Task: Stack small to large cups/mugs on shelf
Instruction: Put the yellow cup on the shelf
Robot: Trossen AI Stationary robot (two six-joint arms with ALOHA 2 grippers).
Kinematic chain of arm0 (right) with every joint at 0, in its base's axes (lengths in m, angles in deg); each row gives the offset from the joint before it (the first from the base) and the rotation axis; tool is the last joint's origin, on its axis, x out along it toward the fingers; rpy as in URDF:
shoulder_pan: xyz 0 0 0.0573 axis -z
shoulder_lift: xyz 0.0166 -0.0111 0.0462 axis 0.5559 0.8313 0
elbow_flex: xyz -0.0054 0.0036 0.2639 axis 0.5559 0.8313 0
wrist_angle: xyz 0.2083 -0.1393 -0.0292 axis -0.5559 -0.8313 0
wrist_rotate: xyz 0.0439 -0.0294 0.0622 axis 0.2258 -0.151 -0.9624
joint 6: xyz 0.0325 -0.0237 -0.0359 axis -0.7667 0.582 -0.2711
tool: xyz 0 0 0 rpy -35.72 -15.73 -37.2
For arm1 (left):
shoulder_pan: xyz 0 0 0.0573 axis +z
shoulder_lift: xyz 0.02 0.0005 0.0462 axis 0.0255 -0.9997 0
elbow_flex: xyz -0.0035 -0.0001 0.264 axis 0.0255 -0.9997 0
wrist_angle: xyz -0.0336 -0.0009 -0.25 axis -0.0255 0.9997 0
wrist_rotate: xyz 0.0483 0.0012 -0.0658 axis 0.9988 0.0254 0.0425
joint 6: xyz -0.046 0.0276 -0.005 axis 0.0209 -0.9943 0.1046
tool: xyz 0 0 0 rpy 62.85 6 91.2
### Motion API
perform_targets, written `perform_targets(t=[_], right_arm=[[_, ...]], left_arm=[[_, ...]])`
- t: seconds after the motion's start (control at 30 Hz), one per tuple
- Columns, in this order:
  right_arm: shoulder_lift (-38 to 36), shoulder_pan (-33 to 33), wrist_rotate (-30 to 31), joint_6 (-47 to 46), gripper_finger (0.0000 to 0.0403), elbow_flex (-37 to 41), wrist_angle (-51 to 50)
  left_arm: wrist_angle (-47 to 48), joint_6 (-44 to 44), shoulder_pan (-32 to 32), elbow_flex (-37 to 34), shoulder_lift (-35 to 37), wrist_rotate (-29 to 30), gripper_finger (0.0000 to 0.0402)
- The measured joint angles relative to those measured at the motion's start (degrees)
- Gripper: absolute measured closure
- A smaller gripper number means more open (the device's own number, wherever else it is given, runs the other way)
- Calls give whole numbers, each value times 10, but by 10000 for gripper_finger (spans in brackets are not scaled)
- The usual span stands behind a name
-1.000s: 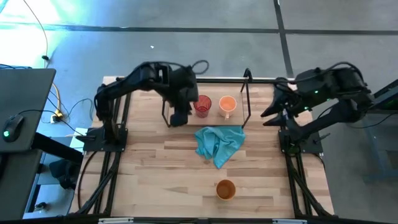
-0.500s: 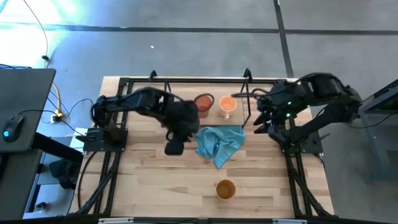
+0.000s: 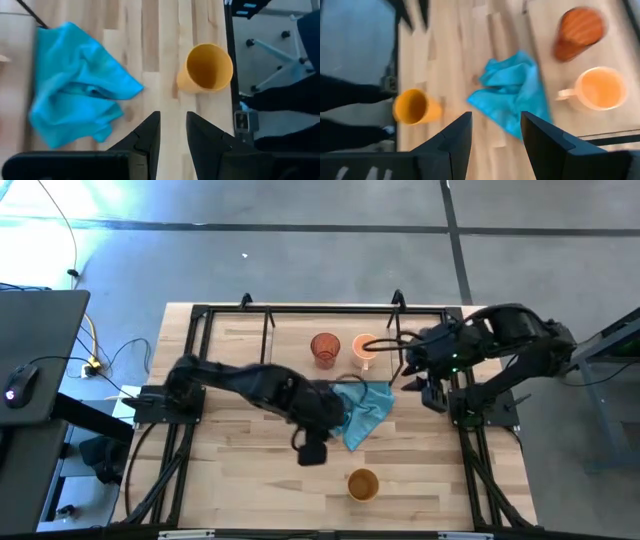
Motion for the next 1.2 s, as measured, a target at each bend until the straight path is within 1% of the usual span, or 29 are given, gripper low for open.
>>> perform_targets(t=[0.13, 0.4, 0.5, 0.57, 0.63, 0.7, 0.77, 0.83, 0.93, 1.0, 1.07, 1.2], right_arm=[[-20, -3, 39, 28, 242, 0, 6], [-81, -2, 68, 80, 242, 0, 35], [-107, -2, 78, 97, 242, 0, 55], [-124, -2, 81, 106, 242, 0, 65], [-140, -2, 84, 110, 242, 0, 80], [-155, -2, 86, 113, 242, 0, 91], [-168, -2, 86, 113, 242, 0, 100], [-179, -2, 86, 113, 242, 0, 101], [-188, -2, 86, 113, 242, 0, 102], [-194, -2, 86, 113, 242, 0, 103], [-197, -2, 86, 113, 242, 0, 102], [-198, -2, 86, 123, 242, 0, 101]], left_arm=[[-22, 50, -9, 0, -35, 5, 318], [-67, 133, -20, 0, -89, 10, 318], [-84, 152, -24, 0, -101, 5, 318], [-116, 165, -27, 1, -113, -5, 318], [-116, 172, -28, -1, -120, -15, 318], [-144, 182, -28, 1, -130, -22, 318], [-135, 185, -28, 0, -134, -29, 318], [-160, 190, -28, 1, -146, -35, 318], [-153, 194, -27, -1, -157, -37, 318], [-170, 194, -27, 1, -167, -41, 318], [-158, 194, -27, 0, -170, -44, 318], [-173, 192, -27, 0, -179, -46, 318]])
